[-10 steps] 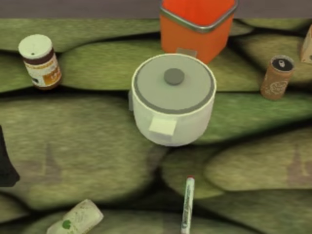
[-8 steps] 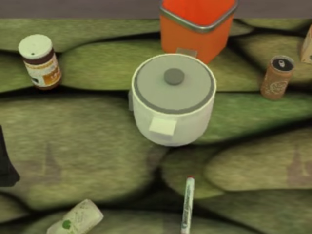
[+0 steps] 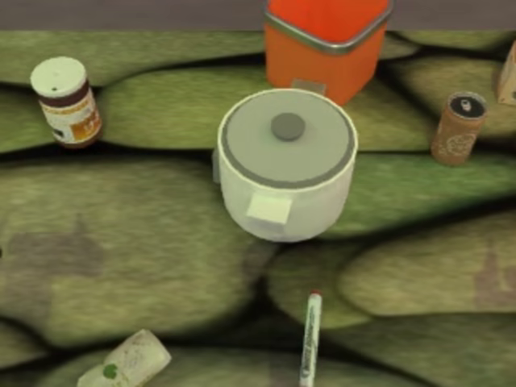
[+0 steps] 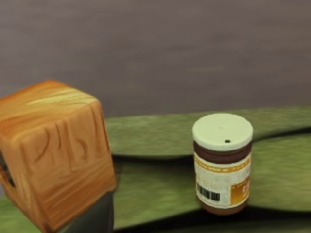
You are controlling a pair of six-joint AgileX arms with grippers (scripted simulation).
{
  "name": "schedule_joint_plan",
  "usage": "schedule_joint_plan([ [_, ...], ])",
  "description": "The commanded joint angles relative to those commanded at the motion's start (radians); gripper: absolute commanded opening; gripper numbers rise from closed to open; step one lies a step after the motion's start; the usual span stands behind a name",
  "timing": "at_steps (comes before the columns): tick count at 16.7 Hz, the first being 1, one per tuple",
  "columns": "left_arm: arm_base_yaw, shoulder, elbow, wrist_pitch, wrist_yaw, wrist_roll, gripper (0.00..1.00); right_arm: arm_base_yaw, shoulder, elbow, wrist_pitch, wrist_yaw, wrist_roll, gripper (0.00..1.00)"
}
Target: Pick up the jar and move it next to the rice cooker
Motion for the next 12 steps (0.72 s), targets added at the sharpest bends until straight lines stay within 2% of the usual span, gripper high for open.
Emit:
schedule_joint_plan([
  [5, 0.012, 0.423, 0.436, -0.243, 0.016, 0.131, 1.0, 0.0, 0.0, 0.0, 0.0, 0.0, 0.0, 1.0],
  [12, 0.015, 1.159, 1.172, -0.665, 0.06, 0.351, 1.0, 0.0, 0.0, 0.0, 0.0, 0.0, 0.0, 1.0],
])
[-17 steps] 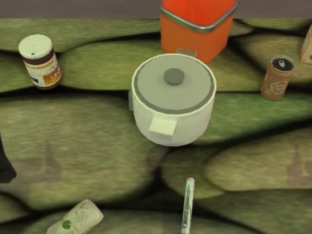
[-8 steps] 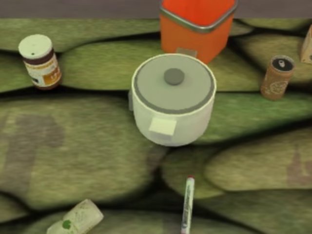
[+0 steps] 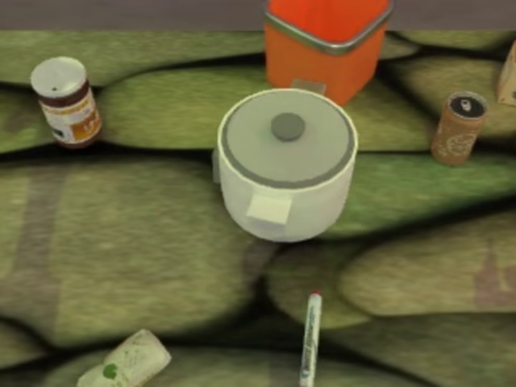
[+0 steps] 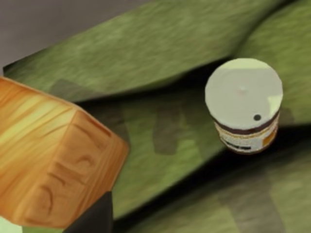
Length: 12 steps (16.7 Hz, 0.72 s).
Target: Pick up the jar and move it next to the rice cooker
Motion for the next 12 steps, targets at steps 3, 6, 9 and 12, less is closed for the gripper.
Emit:
schedule_joint_plan([
  [3, -0.003, 0.315, 0.314, -0.18, 0.023, 0.091, 1.0, 0.0, 0.0, 0.0, 0.0, 0.0, 0.0, 1.0],
  [6, -0.009, 0.605, 0.601, -0.344, 0.047, 0.172, 1.0, 0.0, 0.0, 0.0, 0.0, 0.0, 0.0, 1.0],
  [9, -0.014, 0.846, 0.842, -0.48, 0.068, 0.238, 1.0, 0.0, 0.0, 0.0, 0.0, 0.0, 0.0, 1.0],
  [12, -0.019, 1.024, 1.022, -0.58, 0.083, 0.287, 1.0, 0.0, 0.0, 0.0, 0.0, 0.0, 0.0, 1.0],
])
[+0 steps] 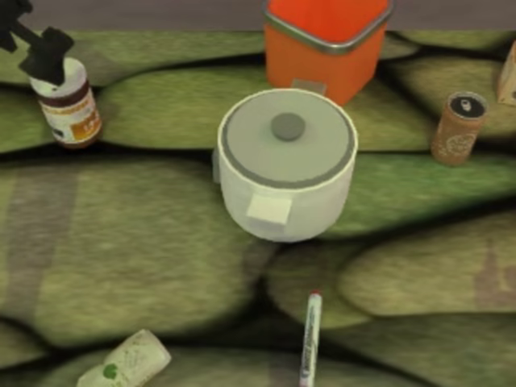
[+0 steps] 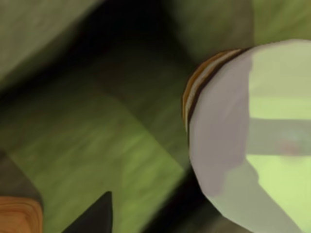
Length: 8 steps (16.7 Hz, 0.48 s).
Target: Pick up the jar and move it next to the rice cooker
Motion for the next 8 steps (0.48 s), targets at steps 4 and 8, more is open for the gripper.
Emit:
schedule_joint_plan([
  [4, -0.004, 0.112, 0.115, -0.063, 0.01, 0.031, 1.0, 0.0, 0.0, 0.0, 0.0, 0.0, 0.0, 1.0],
  [8, -0.004, 0.116, 0.118, -0.065, 0.01, 0.032, 1.0, 0.0, 0.0, 0.0, 0.0, 0.0, 0.0, 1.0],
])
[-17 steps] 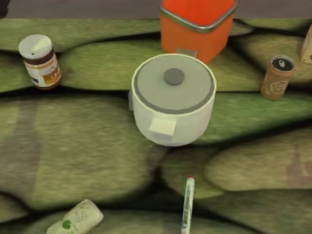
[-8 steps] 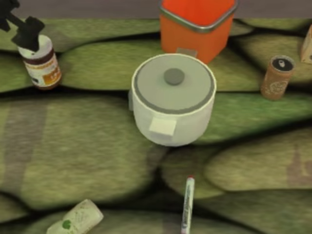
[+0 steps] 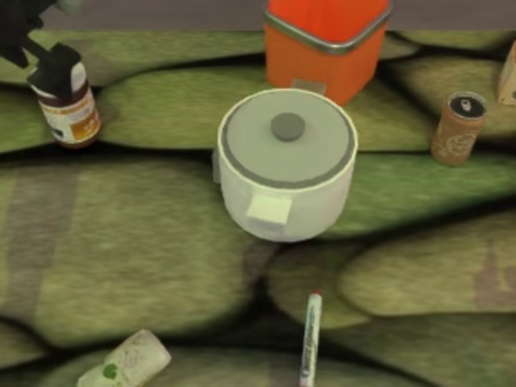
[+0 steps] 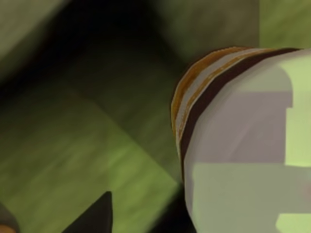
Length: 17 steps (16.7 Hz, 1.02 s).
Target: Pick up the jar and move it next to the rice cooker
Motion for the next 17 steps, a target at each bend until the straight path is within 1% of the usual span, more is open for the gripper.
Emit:
schedule_joint_plan([
  [3, 0.002, -0.002, -0.02, 0.019, 0.0, 0.0, 1.0, 0.0, 0.0, 0.0, 0.0, 0.0, 0.0, 1.0],
  [10, -0.012, -0.02, -0.23, 0.212, -0.002, -0.013, 1.0, 0.0, 0.0, 0.0, 0.0, 0.0, 0.0, 1.0],
  [14, -0.013, -0.02, -0.235, 0.217, -0.002, -0.013, 1.0, 0.0, 0.0, 0.0, 0.0, 0.0, 0.0, 1.0],
  [17, -0.013, -0.02, -0.235, 0.217, -0.002, -0.013, 0.77, 0.0, 0.0, 0.0, 0.0, 0.0, 0.0, 1.0],
])
